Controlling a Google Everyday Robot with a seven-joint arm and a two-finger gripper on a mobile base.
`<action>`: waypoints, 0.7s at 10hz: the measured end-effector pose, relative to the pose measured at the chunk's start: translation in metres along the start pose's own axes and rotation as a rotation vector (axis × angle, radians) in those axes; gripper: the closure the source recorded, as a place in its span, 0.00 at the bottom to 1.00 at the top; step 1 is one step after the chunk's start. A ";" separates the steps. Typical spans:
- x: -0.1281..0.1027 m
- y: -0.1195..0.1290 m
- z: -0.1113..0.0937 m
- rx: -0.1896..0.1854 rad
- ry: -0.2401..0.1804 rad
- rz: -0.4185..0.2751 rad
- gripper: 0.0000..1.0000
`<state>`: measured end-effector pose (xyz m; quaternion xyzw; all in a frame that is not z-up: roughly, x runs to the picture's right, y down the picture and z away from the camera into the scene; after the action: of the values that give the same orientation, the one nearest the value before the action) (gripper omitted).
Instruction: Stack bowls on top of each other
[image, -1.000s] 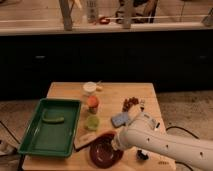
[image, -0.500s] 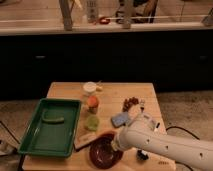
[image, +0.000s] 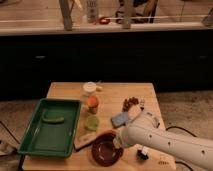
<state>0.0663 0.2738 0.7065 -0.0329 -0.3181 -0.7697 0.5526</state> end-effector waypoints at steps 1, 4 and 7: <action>0.002 0.002 0.001 0.002 -0.004 0.006 1.00; 0.004 0.011 0.003 0.001 -0.011 0.030 1.00; 0.010 0.018 0.005 0.010 -0.021 0.058 0.91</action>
<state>0.0765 0.2649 0.7220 -0.0472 -0.3267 -0.7512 0.5716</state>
